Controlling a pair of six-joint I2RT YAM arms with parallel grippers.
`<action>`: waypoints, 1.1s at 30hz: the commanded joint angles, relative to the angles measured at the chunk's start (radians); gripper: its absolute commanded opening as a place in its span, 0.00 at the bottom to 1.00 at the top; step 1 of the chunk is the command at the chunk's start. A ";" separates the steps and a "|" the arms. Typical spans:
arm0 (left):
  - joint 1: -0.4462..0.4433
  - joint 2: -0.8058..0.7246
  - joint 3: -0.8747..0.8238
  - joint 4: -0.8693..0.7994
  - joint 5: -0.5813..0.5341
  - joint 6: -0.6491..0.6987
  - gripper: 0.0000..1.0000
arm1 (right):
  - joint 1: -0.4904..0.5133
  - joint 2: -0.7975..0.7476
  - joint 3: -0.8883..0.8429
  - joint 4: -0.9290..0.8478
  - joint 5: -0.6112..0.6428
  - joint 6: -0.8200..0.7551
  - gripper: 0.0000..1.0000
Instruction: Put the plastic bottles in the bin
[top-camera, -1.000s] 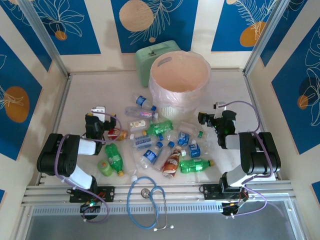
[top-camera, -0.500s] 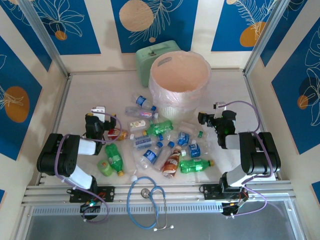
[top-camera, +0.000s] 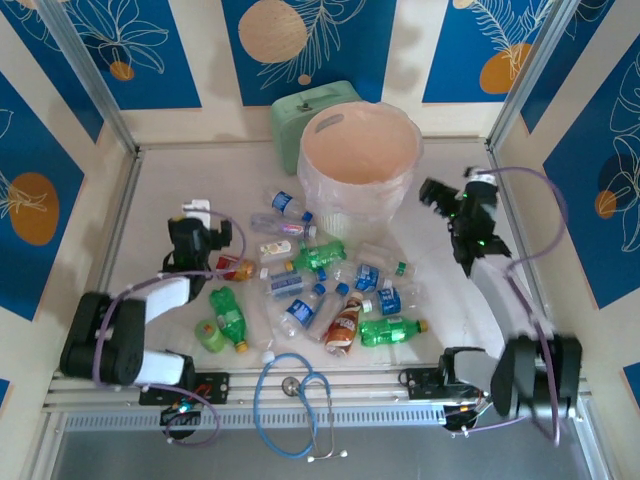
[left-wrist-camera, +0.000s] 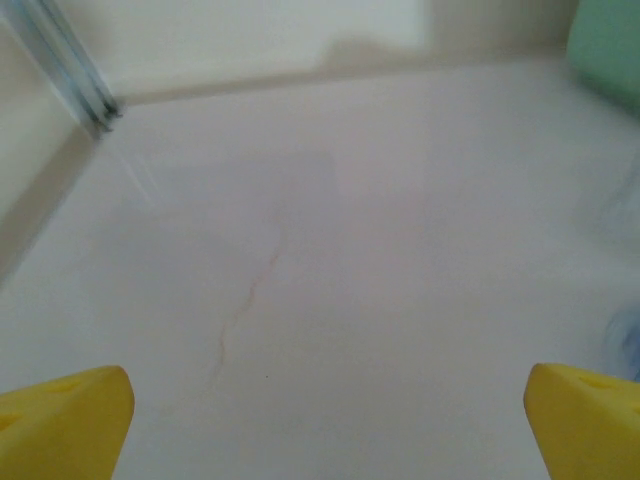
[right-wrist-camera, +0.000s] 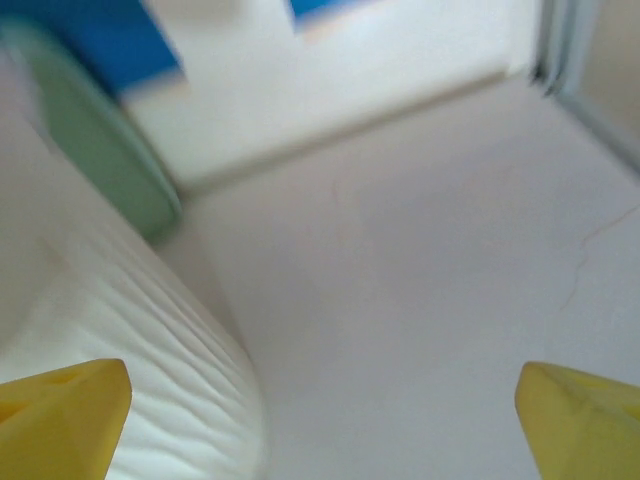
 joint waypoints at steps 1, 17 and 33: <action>-0.016 -0.185 0.193 -0.457 -0.102 -0.269 0.94 | -0.088 -0.184 -0.103 -0.348 -0.014 0.400 0.99; -0.391 -0.255 0.424 -1.402 0.002 -0.769 0.76 | 0.449 0.017 0.455 -1.092 0.165 0.295 0.89; -0.750 -0.111 0.405 -1.576 0.170 -1.048 0.77 | 0.428 0.096 0.556 -1.103 0.089 0.250 0.85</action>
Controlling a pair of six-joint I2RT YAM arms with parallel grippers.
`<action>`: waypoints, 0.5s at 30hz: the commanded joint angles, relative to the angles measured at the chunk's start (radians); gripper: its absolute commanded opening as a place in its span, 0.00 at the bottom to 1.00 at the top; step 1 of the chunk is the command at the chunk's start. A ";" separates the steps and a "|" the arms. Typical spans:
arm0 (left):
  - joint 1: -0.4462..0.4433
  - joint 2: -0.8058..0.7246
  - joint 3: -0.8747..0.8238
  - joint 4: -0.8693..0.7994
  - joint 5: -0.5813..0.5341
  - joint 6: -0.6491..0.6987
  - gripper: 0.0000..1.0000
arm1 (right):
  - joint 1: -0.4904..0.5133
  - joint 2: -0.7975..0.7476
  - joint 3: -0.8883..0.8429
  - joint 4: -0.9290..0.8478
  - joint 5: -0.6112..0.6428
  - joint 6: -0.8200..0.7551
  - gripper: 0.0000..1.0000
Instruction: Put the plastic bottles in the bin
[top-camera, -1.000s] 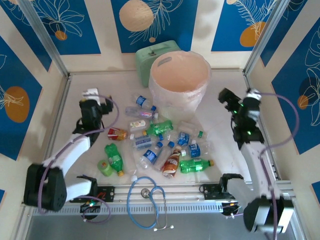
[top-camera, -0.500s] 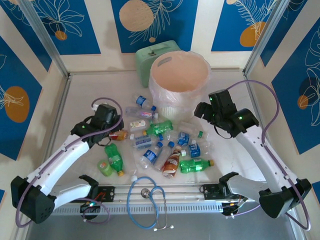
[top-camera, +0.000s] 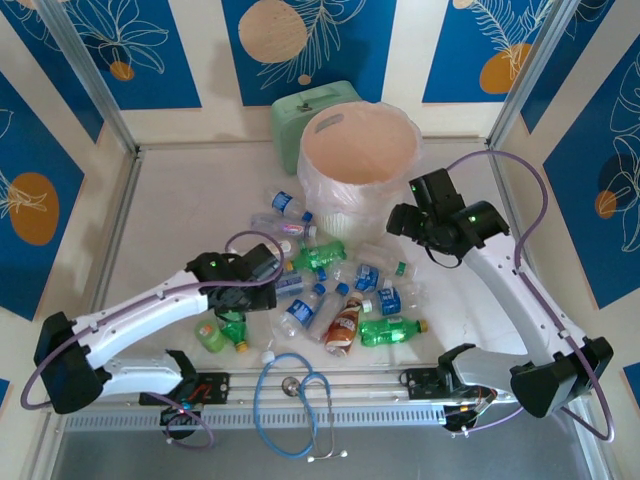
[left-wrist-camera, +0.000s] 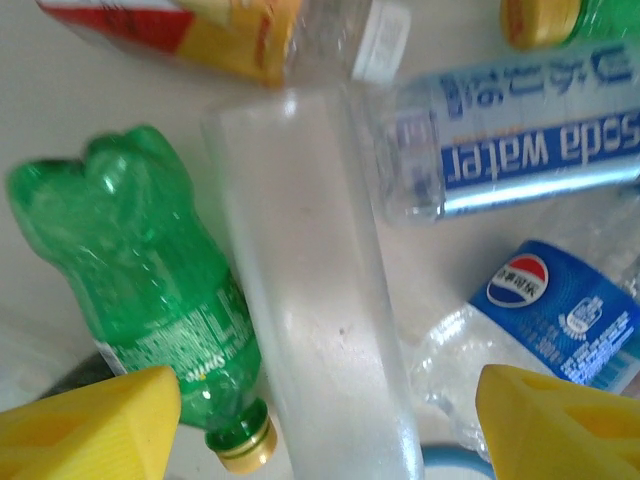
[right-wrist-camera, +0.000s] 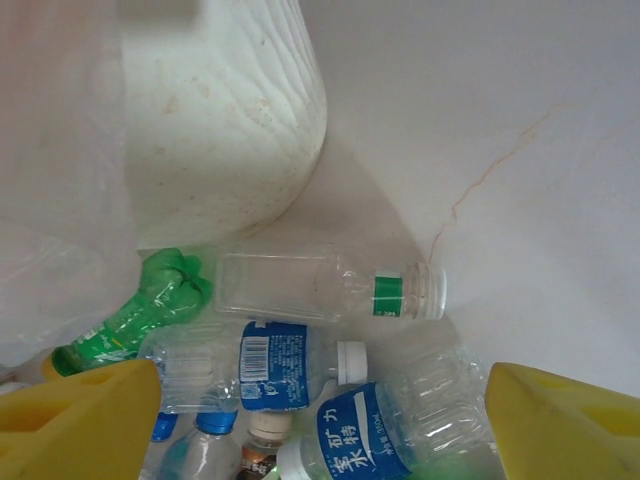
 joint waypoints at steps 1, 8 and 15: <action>-0.013 -0.009 -0.045 -0.024 0.090 -0.082 0.77 | -0.019 -0.014 0.026 -0.019 -0.041 -0.020 0.85; -0.013 0.050 -0.089 0.061 0.121 -0.151 0.74 | -0.096 -0.052 -0.020 0.036 -0.155 -0.058 0.84; -0.013 0.147 -0.084 0.099 0.113 -0.189 0.73 | -0.112 -0.069 -0.060 0.049 -0.210 -0.086 0.84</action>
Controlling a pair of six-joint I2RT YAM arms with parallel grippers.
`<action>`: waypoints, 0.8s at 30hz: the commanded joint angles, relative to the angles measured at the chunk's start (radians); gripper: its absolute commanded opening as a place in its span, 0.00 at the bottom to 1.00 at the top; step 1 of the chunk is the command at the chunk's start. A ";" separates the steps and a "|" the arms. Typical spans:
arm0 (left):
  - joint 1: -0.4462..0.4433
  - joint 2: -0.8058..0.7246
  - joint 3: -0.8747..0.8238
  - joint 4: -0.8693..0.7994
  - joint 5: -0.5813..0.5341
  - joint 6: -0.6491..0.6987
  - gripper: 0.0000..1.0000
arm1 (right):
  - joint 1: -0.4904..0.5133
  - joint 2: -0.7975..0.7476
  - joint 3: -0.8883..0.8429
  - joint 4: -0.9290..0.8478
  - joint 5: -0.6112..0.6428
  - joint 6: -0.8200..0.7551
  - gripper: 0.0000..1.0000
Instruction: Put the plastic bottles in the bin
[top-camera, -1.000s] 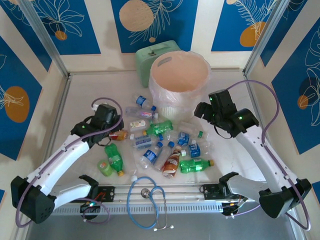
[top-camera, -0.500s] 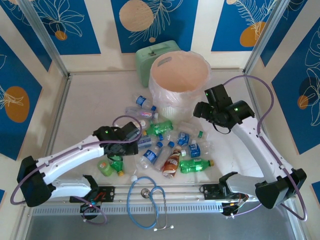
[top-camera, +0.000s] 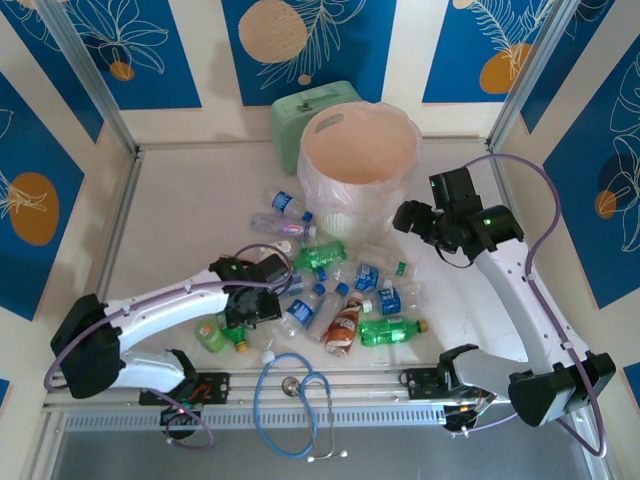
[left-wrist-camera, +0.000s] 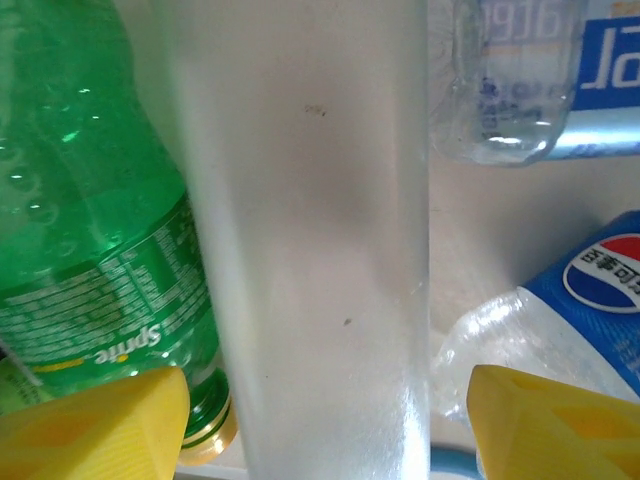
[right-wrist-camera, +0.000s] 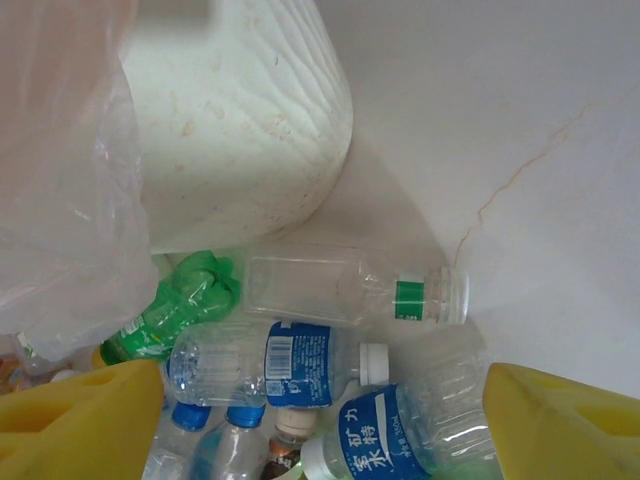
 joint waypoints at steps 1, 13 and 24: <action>-0.008 0.031 0.002 0.022 0.019 -0.047 0.73 | -0.006 -0.024 -0.028 0.005 -0.060 -0.031 0.84; 0.014 0.100 -0.034 0.083 0.041 -0.047 0.74 | -0.044 -0.060 -0.056 -0.004 -0.070 -0.031 0.81; 0.020 0.116 0.002 0.068 0.018 -0.022 0.58 | -0.050 -0.072 -0.059 -0.019 -0.065 -0.023 0.78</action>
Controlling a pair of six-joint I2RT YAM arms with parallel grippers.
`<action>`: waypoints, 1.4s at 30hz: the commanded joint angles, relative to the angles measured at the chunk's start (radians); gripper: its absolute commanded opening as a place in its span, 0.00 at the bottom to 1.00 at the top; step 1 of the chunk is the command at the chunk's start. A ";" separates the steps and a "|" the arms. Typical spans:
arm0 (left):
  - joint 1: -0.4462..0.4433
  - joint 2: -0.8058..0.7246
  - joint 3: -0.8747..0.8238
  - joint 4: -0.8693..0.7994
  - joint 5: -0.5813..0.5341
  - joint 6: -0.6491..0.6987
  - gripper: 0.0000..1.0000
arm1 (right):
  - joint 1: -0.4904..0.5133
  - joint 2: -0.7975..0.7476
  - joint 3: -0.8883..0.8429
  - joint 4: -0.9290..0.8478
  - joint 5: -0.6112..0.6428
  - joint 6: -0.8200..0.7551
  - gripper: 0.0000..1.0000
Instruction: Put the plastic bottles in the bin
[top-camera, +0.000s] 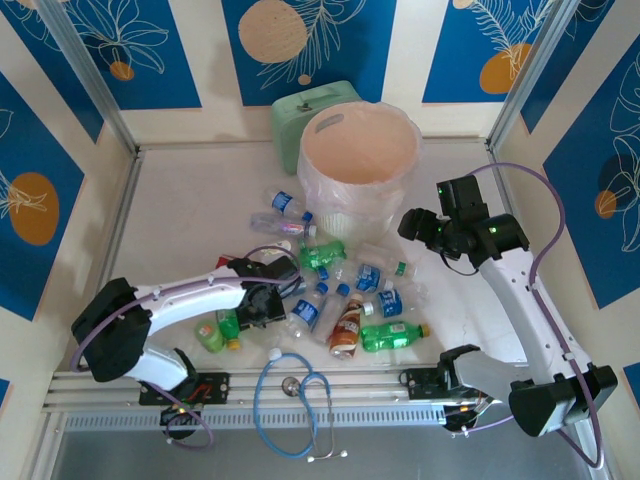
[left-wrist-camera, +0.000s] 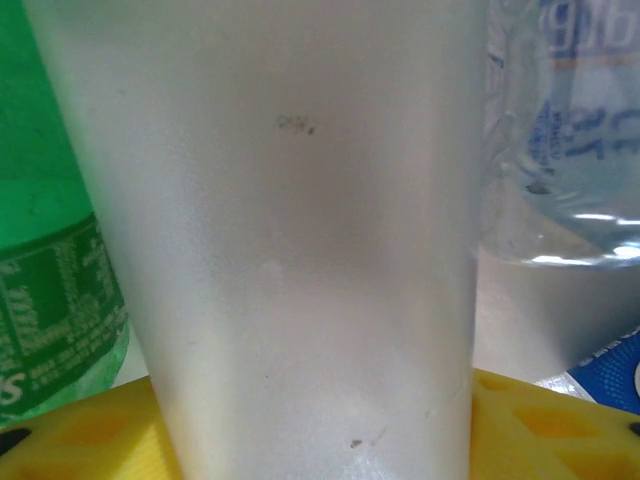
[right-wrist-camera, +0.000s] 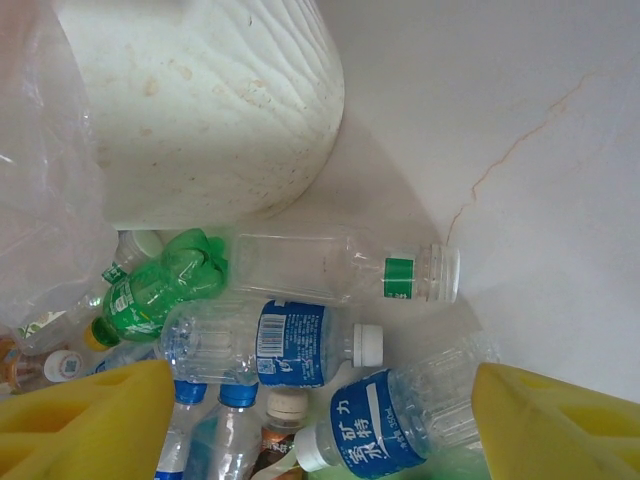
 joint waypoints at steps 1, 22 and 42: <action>0.005 -0.014 0.034 -0.053 -0.020 0.010 0.56 | -0.005 -0.020 -0.006 -0.014 -0.020 -0.002 0.78; 0.013 0.220 1.365 -0.294 -0.335 0.758 0.53 | -0.018 -0.032 -0.008 -0.115 0.043 0.099 0.79; 0.133 0.669 1.732 0.188 -0.172 0.792 0.59 | 0.072 -0.070 -0.054 -0.160 0.061 0.193 0.78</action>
